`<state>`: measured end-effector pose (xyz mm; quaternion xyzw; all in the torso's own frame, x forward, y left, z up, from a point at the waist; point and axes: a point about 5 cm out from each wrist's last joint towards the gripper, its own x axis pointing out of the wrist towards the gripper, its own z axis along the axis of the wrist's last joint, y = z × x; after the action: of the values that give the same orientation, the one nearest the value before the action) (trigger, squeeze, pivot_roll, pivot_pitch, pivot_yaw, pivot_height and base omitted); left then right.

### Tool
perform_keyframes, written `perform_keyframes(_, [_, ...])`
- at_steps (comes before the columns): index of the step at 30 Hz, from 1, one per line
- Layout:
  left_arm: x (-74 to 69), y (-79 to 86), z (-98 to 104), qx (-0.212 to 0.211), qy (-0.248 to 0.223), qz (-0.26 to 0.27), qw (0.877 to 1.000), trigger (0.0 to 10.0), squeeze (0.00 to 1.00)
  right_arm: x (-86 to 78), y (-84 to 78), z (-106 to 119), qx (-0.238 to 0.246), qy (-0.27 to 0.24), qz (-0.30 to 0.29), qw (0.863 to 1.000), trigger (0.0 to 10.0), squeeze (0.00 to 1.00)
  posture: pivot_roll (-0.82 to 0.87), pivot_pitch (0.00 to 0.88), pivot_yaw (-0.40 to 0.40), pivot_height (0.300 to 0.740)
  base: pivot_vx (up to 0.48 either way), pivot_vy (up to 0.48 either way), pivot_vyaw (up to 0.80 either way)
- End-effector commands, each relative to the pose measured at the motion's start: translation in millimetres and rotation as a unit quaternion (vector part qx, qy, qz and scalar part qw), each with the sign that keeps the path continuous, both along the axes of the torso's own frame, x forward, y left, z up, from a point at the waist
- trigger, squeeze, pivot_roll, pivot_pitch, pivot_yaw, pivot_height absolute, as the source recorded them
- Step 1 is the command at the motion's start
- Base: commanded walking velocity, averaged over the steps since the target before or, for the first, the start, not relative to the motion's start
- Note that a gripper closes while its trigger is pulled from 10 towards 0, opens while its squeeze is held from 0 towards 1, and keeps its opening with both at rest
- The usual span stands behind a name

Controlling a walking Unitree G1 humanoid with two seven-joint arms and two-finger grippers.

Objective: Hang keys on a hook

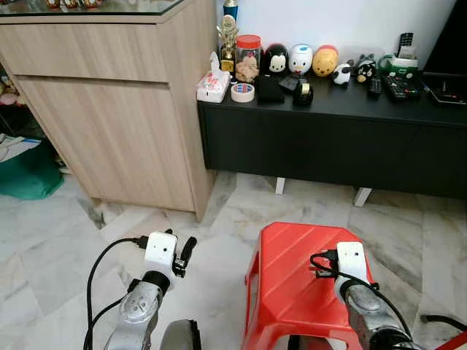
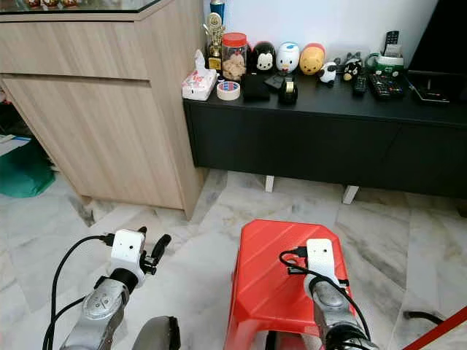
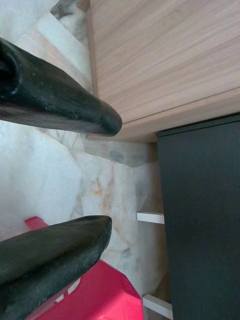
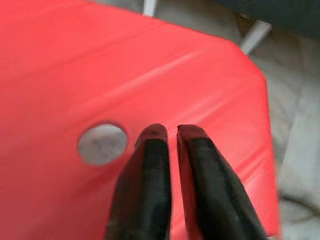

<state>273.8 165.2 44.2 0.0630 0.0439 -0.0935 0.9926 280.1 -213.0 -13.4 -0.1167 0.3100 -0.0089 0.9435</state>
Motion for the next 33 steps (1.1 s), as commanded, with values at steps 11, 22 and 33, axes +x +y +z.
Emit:
perform_keyframes(11, [1.7,0.9,0,0.004,0.001,-0.002,1.000,10.0,0.00,-1.1,-23.3,4,-0.029,0.037,0.027,0.999,10.0,1.00,0.08,0.000,-0.014,0.597,0.000,0.000,0.00])
perform_keyframes(22, [1.8,1.7,0,0.005,0.001,-0.003,1.000,10.0,0.00,-20.3,-27.6,-11,0.000,0.060,-0.002,0.998,10.0,1.00,0.08,0.000,-0.011,0.597,0.000,0.000,0.00])
perform_keyframes(33, [2.1,2.6,0,0.007,0.001,-0.005,1.000,10.0,0.00,-29.5,-29.1,-16,0.022,0.035,-0.048,0.998,10.0,0.00,0.08,0.000,-0.006,0.597,0.000,0.000,0.00])
